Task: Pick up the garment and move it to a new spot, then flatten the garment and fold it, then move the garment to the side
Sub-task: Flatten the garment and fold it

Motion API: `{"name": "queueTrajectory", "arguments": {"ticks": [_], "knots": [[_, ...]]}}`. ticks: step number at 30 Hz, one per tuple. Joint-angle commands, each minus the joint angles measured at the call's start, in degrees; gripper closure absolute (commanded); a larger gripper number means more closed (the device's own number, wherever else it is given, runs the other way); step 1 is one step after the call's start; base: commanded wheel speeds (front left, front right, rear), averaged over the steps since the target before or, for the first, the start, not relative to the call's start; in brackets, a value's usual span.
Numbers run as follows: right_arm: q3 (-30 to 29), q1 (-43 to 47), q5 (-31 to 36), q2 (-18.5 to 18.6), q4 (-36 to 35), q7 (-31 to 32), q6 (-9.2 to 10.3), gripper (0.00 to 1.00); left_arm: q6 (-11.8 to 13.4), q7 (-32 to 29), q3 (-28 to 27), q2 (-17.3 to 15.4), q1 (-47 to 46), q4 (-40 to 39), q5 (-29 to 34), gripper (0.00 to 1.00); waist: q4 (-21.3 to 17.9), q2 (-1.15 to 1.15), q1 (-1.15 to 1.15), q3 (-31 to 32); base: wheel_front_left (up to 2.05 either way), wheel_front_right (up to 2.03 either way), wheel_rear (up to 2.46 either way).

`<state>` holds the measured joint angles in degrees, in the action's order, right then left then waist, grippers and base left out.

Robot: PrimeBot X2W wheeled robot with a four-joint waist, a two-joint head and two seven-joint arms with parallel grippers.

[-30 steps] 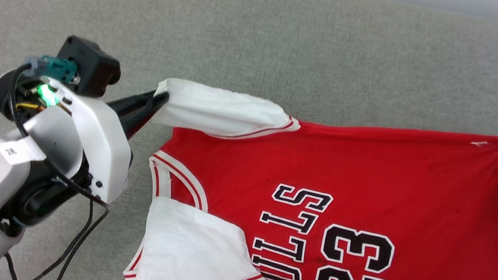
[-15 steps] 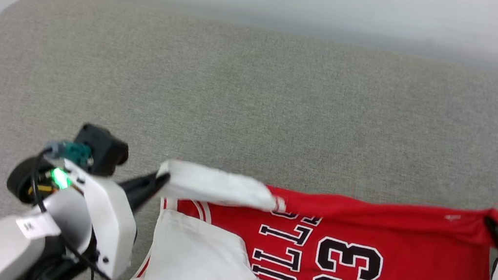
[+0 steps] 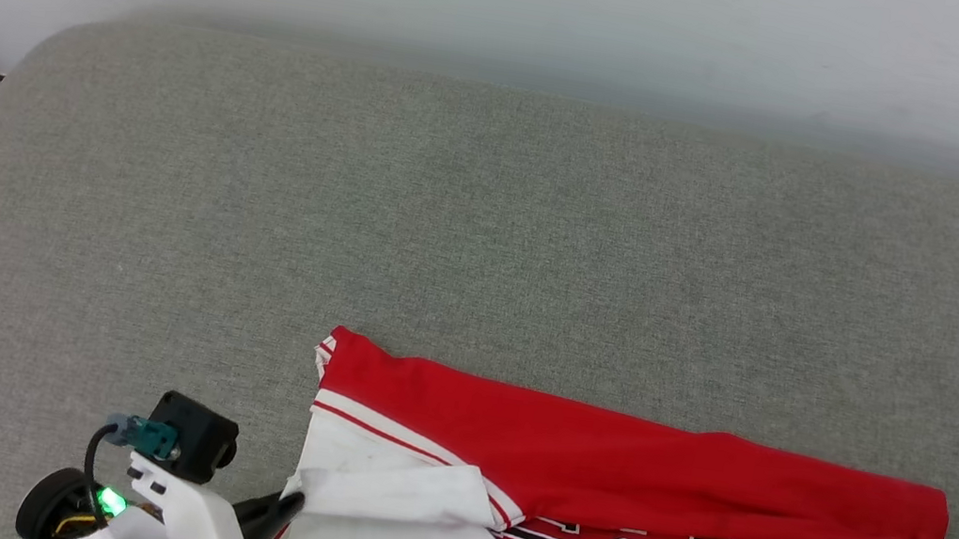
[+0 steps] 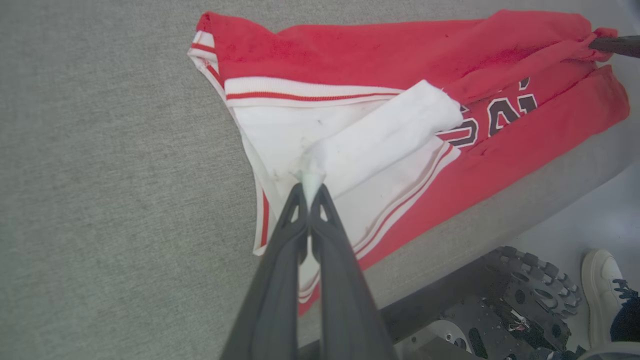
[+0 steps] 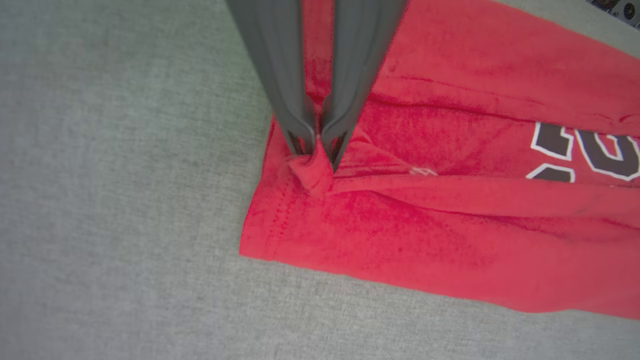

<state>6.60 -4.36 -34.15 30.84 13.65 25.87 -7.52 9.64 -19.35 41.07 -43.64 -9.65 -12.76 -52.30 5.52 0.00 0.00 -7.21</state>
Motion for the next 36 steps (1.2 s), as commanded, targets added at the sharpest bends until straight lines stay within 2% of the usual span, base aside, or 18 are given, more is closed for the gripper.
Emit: {"name": "queueTrajectory", "arguments": {"ticks": [1,11,16,17,18,19,26,32,36], "knots": [[0.23,1.41,-0.91,0.46,-0.06,1.0,0.07,1.0,0.07,0.25,0.54,0.09,0.94,0.89,0.25,1.0,0.05,0.0,0.0,0.3,0.0,0.0,0.0],[2.11,3.58,-0.88,3.1,-0.82,3.34,0.07,1.0,-2.06,0.56,2.77,2.32,0.48,6.41,0.32,1.0,0.27,0.0,0.0,0.57,0.0,0.0,0.0],[3.23,4.08,-1.46,3.27,0.53,3.42,0.07,1.0,-3.15,0.5,4.16,3.3,0.5,8.89,0.86,1.0,0.12,0.0,0.0,0.77,0.0,0.0,0.0],[3.57,4.16,-1.38,3.19,0.75,3.19,0.07,0.84,-3.35,0.72,4.36,3.55,0.45,9.31,1.07,1.0,0.09,0.0,0.0,0.85,0.0,0.0,0.0],[3.89,4.2,-1.32,3.07,1.04,2.94,0.07,0.23,-3.48,1.05,4.59,3.8,0.33,9.77,1.5,0.35,0.07,0.0,0.0,0.95,0.0,0.0,0.0],[4.14,4.34,-1.69,2.77,1.46,3.02,0.07,0.0,-3.53,1.41,4.8,4.07,0.29,10.31,1.7,0.0,0.05,0.0,0.0,1.11,0.0,0.0,0.0],[4.93,4.5,-3.44,3.32,2.1,2.4,0.07,0.0,-3.3,6.71,3.2,6.27,0.32,13.52,1.79,0.0,-0.24,0.0,0.0,2.76,0.0,0.0,0.0],[2.49,4.57,-4.59,3.85,-1.01,5.31,0.07,0.0,-2.06,13.09,0.3,7.97,1.0,14.02,1.8,0.0,-0.4,0.0,0.0,4.46,0.0,0.0,0.0],[-1.24,4.66,-3.92,2.24,-4.34,8.72,0.06,0.0,-0.66,18.11,-2.07,8.74,1.29,13.65,2.56,0.0,-0.41,0.0,0.0,5.22,0.0,0.0,0.0]]}}
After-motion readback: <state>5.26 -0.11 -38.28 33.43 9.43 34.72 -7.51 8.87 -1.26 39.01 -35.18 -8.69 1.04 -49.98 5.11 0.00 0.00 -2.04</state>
